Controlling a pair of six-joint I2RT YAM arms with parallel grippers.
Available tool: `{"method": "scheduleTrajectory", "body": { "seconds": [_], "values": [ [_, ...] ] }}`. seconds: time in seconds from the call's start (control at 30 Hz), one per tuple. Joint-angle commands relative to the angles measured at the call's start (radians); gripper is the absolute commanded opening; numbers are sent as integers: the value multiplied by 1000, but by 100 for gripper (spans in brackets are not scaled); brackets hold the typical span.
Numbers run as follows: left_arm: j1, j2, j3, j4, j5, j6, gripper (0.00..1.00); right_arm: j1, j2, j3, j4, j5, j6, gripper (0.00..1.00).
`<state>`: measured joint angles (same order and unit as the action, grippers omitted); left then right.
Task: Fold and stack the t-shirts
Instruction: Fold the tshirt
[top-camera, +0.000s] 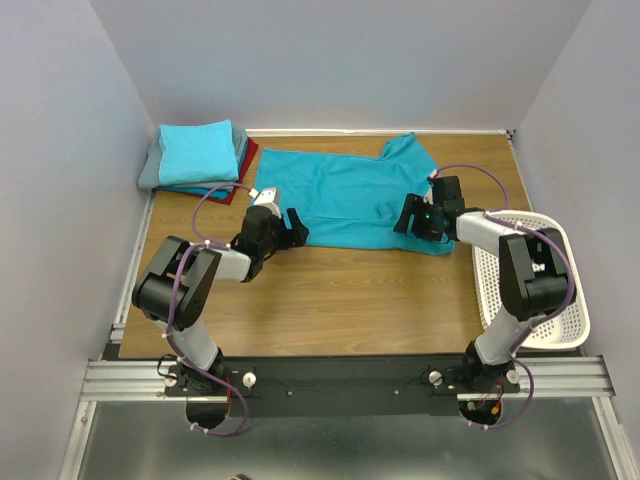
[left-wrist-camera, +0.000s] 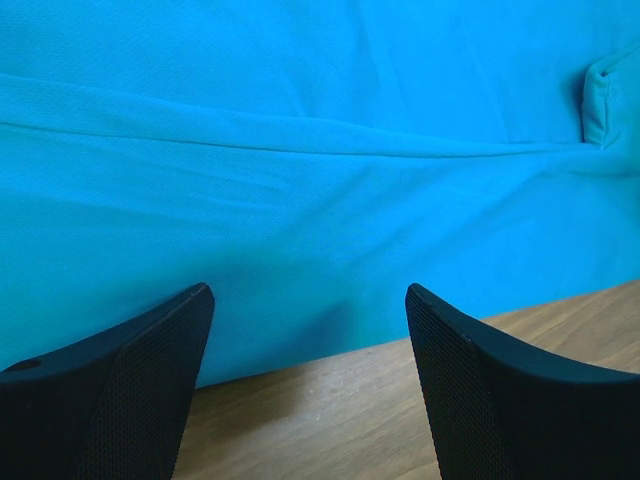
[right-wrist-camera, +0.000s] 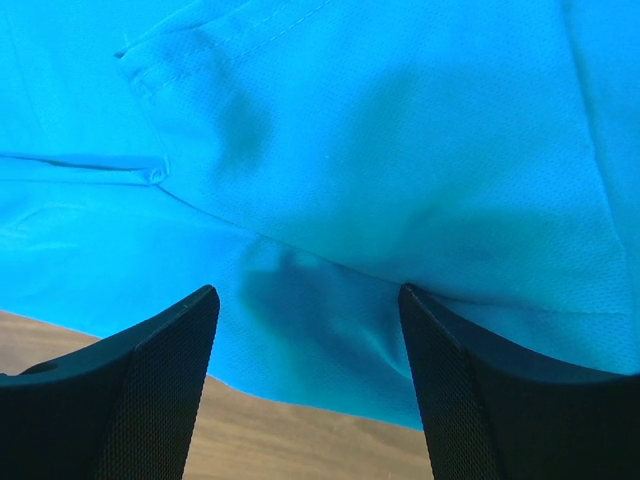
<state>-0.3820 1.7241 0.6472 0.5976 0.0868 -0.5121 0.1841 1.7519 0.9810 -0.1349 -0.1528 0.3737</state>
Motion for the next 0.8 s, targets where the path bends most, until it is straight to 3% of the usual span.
{"method": "scheduleTrajectory", "body": {
  "seconds": [0.0, 0.5, 0.77],
  "values": [
    [-8, -23, -86, -81, -58, -40, 86, 9, -8, -117, -169, -1, 53, 80],
    [-162, -256, -264, -99, -157, -207, 86, 63, -305, -300, -247, 39, 133, 80],
    [-230, -441, -201, -248, -239, -192, 86, 66, -384, -182, -342, 62, 100, 82]
  ]
}}
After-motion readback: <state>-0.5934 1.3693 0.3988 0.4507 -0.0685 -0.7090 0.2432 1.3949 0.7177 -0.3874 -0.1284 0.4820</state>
